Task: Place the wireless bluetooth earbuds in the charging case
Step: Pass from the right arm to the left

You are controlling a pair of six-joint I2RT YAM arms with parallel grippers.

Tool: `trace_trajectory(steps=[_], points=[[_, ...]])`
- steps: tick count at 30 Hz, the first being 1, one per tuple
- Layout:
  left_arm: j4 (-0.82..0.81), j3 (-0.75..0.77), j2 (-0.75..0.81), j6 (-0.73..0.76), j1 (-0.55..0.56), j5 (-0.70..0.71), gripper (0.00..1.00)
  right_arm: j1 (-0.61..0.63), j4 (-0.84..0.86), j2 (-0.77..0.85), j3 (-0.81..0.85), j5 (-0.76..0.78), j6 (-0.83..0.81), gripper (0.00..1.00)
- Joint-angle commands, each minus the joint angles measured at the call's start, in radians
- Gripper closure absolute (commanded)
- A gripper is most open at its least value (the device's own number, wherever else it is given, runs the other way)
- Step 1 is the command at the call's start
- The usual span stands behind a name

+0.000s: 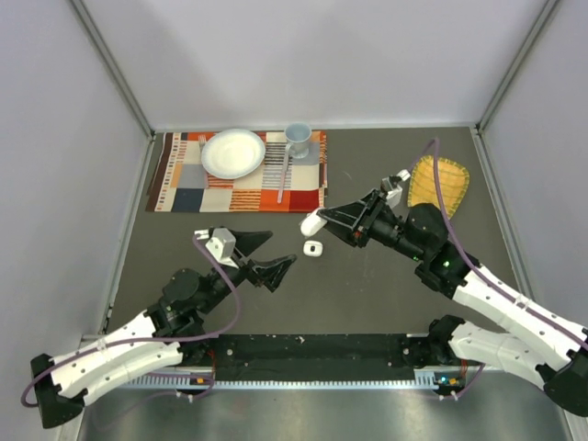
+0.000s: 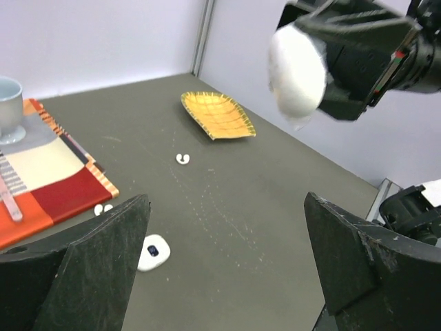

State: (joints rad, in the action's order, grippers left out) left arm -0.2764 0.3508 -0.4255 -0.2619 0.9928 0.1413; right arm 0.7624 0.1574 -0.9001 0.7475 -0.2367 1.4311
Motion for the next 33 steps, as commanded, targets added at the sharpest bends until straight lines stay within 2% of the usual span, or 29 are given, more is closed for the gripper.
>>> trace_trajectory(steps=[1,9,15,20,24,26,27,30,33], points=[[-0.251,0.033,-0.071,0.056,0.02,-0.009,0.01,-0.009,-0.01,0.024,-0.039,0.102,0.121,1.0],[-0.409,0.065,-0.188,0.085,0.079,0.021,0.02,-0.011,0.017,0.001,-0.056,0.096,0.184,1.0],[-0.576,0.033,-0.286,0.072,0.112,0.06,0.11,-0.009,0.034,-0.019,-0.054,0.066,0.221,1.0],[-0.642,0.06,-0.383,0.096,0.13,0.087,0.19,-0.009,0.038,-0.017,-0.066,0.056,0.239,1.0],[-0.687,0.066,-0.426,0.107,0.135,0.113,0.37,-0.009,0.03,-0.01,-0.073,0.053,0.241,1.0],[-0.701,0.065,-0.43,0.107,0.135,0.127,0.42,-0.008,0.022,-0.006,-0.073,0.051,0.238,1.0],[-0.705,0.063,-0.432,0.108,0.133,0.13,0.47,-0.008,0.015,-0.003,-0.077,0.053,0.239,1.0],[-0.712,0.066,-0.432,0.118,0.135,0.129,0.48,-0.008,0.008,-0.003,-0.079,0.045,0.238,1.0],[-0.708,0.074,-0.444,0.113,0.135,0.112,0.43,-0.008,0.017,-0.01,-0.083,0.033,0.239,1.0]])
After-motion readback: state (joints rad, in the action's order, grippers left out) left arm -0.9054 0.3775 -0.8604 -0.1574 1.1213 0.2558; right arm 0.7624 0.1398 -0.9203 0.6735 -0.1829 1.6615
